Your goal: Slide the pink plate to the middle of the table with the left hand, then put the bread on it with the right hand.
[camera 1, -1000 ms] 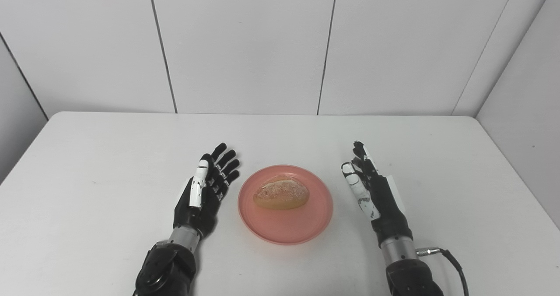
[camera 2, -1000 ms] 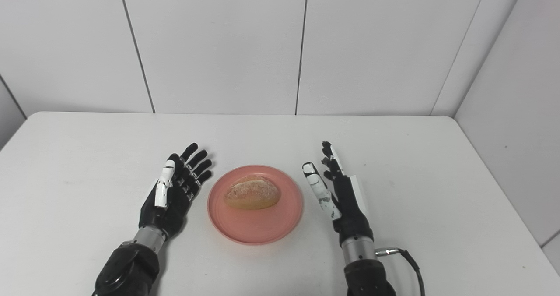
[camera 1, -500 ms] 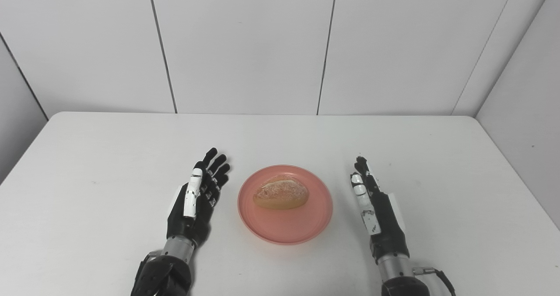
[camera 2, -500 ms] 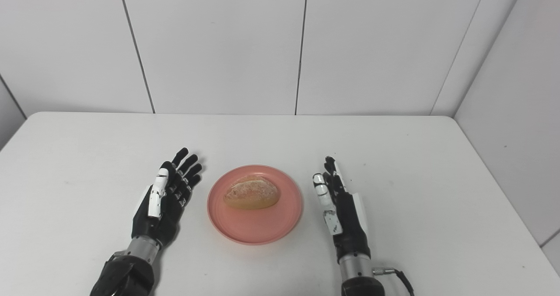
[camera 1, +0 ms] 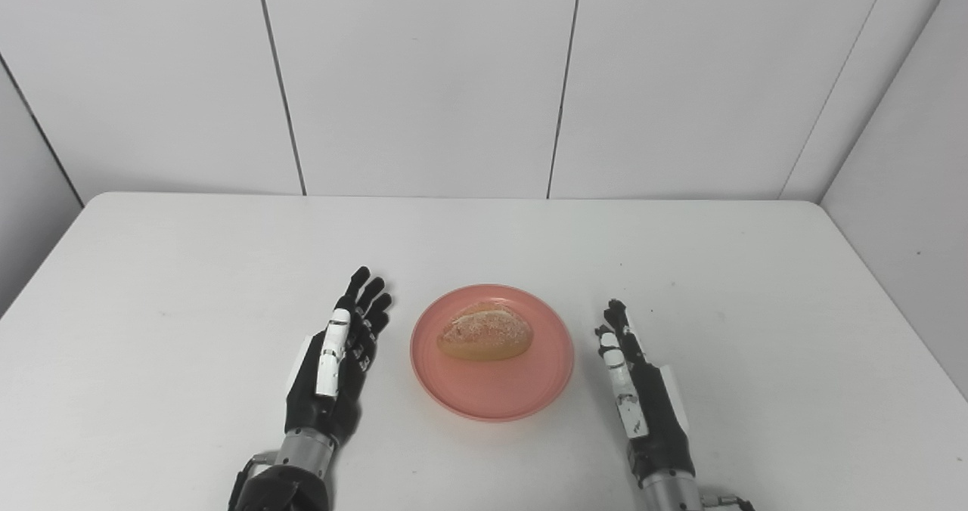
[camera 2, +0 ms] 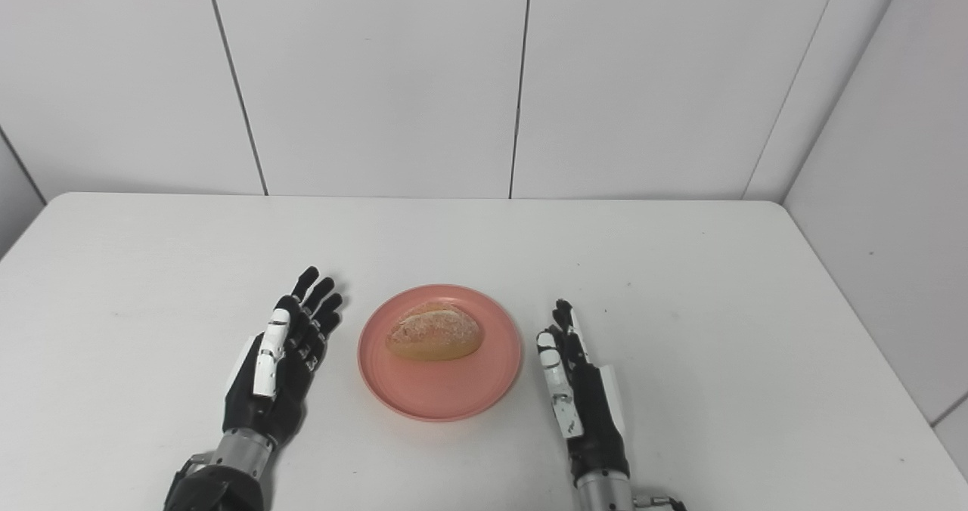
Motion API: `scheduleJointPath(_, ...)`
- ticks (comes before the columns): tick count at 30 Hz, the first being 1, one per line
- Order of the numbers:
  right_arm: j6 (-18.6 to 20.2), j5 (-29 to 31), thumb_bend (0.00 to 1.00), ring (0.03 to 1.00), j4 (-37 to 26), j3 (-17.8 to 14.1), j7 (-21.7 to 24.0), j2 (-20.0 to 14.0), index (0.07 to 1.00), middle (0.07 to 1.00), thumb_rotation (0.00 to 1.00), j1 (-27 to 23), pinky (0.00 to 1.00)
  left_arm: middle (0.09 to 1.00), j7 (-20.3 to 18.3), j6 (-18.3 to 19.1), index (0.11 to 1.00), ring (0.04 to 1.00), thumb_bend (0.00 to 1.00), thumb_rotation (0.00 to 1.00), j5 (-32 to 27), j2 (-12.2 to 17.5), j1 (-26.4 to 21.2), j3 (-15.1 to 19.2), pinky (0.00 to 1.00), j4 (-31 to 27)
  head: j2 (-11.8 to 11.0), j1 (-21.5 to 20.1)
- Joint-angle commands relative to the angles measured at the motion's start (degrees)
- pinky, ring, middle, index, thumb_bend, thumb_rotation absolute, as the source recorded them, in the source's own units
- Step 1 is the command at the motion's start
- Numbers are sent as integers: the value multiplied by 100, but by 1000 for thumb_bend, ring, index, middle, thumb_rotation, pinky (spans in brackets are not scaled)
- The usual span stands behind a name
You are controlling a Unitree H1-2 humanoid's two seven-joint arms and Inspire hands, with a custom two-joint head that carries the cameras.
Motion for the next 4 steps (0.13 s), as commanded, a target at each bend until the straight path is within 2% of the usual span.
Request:
scheduleJointPath(1, -349, 15, 259, 952, -41, 4, -42, -18, 980, 977, 1000, -77, 941, 971, 30, -6, 962, 962, 376, 1000, 70, -21, 240, -33, 997, 118, 6, 2)
scheduleJointPath(4, -377, -31, 269, 951, -9, 17, -45, -32, 979, 975, 1000, -73, 933, 975, 52, -57, 965, 967, 380, 1000, 137, -17, 245, -59, 1000, 118, 3, 4)
